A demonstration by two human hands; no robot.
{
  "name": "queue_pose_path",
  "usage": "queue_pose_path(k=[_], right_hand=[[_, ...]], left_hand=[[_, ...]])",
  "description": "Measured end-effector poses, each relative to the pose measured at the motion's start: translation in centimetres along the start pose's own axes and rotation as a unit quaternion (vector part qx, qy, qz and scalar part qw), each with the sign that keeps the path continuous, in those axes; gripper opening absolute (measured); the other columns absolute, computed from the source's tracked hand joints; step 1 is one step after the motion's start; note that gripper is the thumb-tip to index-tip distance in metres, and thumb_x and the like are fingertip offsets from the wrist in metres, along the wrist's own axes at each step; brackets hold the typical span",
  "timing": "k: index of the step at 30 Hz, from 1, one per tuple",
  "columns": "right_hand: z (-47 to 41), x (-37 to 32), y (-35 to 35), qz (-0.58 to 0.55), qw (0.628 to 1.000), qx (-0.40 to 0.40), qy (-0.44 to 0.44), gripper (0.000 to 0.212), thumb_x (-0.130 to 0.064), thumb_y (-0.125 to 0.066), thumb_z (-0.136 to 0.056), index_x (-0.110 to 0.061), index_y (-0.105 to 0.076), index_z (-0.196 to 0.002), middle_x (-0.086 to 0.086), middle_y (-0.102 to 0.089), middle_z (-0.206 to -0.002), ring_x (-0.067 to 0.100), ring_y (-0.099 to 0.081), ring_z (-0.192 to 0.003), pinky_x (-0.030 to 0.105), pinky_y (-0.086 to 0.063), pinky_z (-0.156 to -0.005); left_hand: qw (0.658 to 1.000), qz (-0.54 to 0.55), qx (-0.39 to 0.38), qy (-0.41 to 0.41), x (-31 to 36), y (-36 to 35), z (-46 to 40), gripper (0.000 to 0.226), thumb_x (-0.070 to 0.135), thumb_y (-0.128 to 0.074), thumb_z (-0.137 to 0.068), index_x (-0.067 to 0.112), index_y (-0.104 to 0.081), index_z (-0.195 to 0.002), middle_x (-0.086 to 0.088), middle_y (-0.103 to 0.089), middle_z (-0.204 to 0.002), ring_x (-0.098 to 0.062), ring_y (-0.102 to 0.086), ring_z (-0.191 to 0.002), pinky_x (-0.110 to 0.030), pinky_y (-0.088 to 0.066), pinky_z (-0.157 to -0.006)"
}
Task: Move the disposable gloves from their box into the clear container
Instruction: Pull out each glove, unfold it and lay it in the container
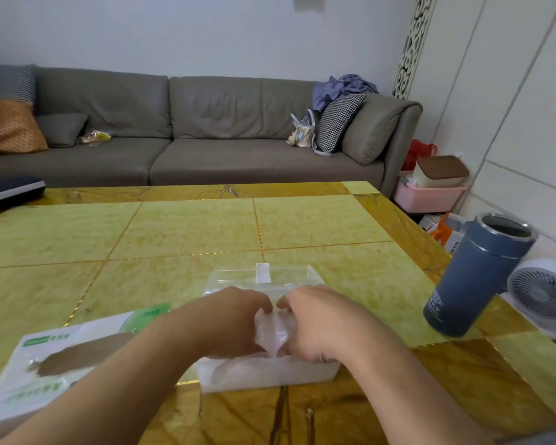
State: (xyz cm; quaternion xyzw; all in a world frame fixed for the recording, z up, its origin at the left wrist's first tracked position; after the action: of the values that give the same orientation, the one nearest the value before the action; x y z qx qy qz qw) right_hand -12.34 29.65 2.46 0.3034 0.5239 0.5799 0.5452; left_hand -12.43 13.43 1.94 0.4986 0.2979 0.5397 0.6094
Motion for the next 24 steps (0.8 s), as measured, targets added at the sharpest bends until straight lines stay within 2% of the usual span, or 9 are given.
queue_pose_path(k=[3,7,9,12,15,17,18,21,24], right_hand=[[-0.7,-0.2,-0.1,0.024,1.0,-0.017,0.002,0.052,-0.024,-0.083,-0.076,-0.022,-0.067,-0.126,-0.003,-0.068,-0.123,0.021,-0.068,-0.103,0.042,-0.063,-0.085],[-1.6,-0.8,0.5,0.055,0.996,-0.074,-0.005,0.062,-0.032,-0.087,-0.08,-0.024,-0.062,-0.136,0.0,-0.061,-0.131,0.023,-0.065,-0.104,0.043,-0.061,-0.09],[-1.8,-1.1,0.7,0.063,0.993,-0.098,-0.006,0.066,-0.033,-0.087,-0.08,-0.026,-0.059,-0.14,0.0,-0.057,-0.136,0.021,-0.063,-0.098,0.044,-0.061,-0.091],[-1.9,-1.3,0.7,0.072,0.992,-0.105,0.008,0.073,-0.035,-0.088,-0.08,-0.025,-0.055,-0.145,0.0,-0.054,-0.138,0.018,-0.055,-0.095,0.045,-0.059,-0.094],[-1.5,-1.7,0.7,0.092,0.988,-0.126,0.012,0.046,-0.033,-0.081,-0.088,-0.015,-0.063,-0.126,0.002,-0.061,-0.116,0.017,-0.055,-0.087,0.047,-0.054,-0.102],[-1.4,-2.0,0.5,0.102,0.988,-0.118,0.008,0.016,-0.028,-0.073,-0.091,-0.017,-0.063,-0.095,0.004,-0.062,-0.107,0.019,-0.055,-0.086,0.048,-0.051,-0.103],[-1.2,-2.1,0.5,0.101,0.99,-0.1,0.003,0.012,-0.026,-0.072,-0.09,-0.021,-0.063,-0.096,0.004,-0.061,-0.112,0.019,-0.055,-0.085,0.045,-0.054,-0.095],[-0.6,-1.7,0.4,0.069,0.995,-0.069,-0.019,0.049,-0.019,-0.076,-0.086,-0.028,-0.062,-0.133,0.003,-0.056,-0.133,0.018,-0.055,-0.084,0.036,-0.053,-0.078],[-0.4,-1.5,0.4,0.042,0.996,-0.073,-0.026,0.055,-0.017,-0.078,-0.084,-0.026,-0.063,-0.136,0.004,-0.055,-0.132,0.018,-0.058,-0.083,0.034,-0.05,-0.072]], left_hand=[[0.999,0.013,-0.031,-0.015,-0.7,1.1,0.5,0.062,0.035,-0.079,-0.087,0.04,-0.05,-0.142,0.018,-0.067,-0.114,-0.007,-0.065,-0.1,-0.033,-0.058,-0.091],[0.998,-0.008,-0.068,0.004,-2.3,2.7,1.8,0.087,0.016,-0.087,-0.079,0.045,-0.042,-0.148,0.023,-0.064,-0.112,0.002,-0.062,-0.104,-0.031,-0.056,-0.096],[0.999,-0.021,-0.028,0.008,-2.1,4.0,3.1,0.078,0.009,-0.08,-0.084,0.043,-0.046,-0.146,0.024,-0.062,-0.117,0.004,-0.058,-0.108,-0.025,-0.053,-0.099],[0.992,0.025,0.12,-0.033,1.0,5.2,4.9,0.058,-0.002,-0.056,-0.093,0.042,-0.058,-0.13,0.025,-0.058,-0.115,0.004,-0.057,-0.106,-0.016,-0.051,-0.094],[0.984,0.055,0.166,-0.032,4.2,3.2,4.8,0.038,0.003,-0.044,-0.095,0.033,-0.059,-0.113,0.015,-0.059,-0.105,-0.004,-0.059,-0.092,-0.023,-0.055,-0.076],[0.986,0.051,0.157,0.006,4.6,0.8,3.9,0.017,0.01,-0.046,-0.098,0.025,-0.049,-0.105,0.011,-0.053,-0.095,-0.008,-0.055,-0.08,-0.022,-0.042,-0.058],[0.987,0.046,0.149,0.032,4.3,-0.2,3.5,0.013,0.014,-0.048,-0.099,0.025,-0.044,-0.104,0.01,-0.048,-0.09,-0.01,-0.053,-0.078,-0.022,-0.035,-0.054],[0.987,0.035,0.122,0.094,2.7,-1.8,2.6,0.025,0.025,-0.052,-0.101,0.021,-0.043,-0.124,0.008,-0.047,-0.091,-0.014,-0.052,-0.08,-0.022,-0.03,-0.052],[0.985,0.05,0.101,0.132,1.8,-2.0,2.0,0.033,0.033,-0.054,-0.099,0.02,-0.042,-0.127,0.006,-0.056,-0.095,-0.016,-0.059,-0.082,-0.026,-0.037,-0.055]])
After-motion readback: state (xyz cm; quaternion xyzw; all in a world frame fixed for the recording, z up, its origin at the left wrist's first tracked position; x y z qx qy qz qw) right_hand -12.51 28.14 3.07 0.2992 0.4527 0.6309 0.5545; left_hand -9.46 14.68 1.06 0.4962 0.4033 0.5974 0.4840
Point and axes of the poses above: each hand's wrist, its own z-axis away from the middle knuckle, its own y-axis out of the back of the hand, x = y × z, the point moved 1 cm from there along -z, towards the middle knuckle
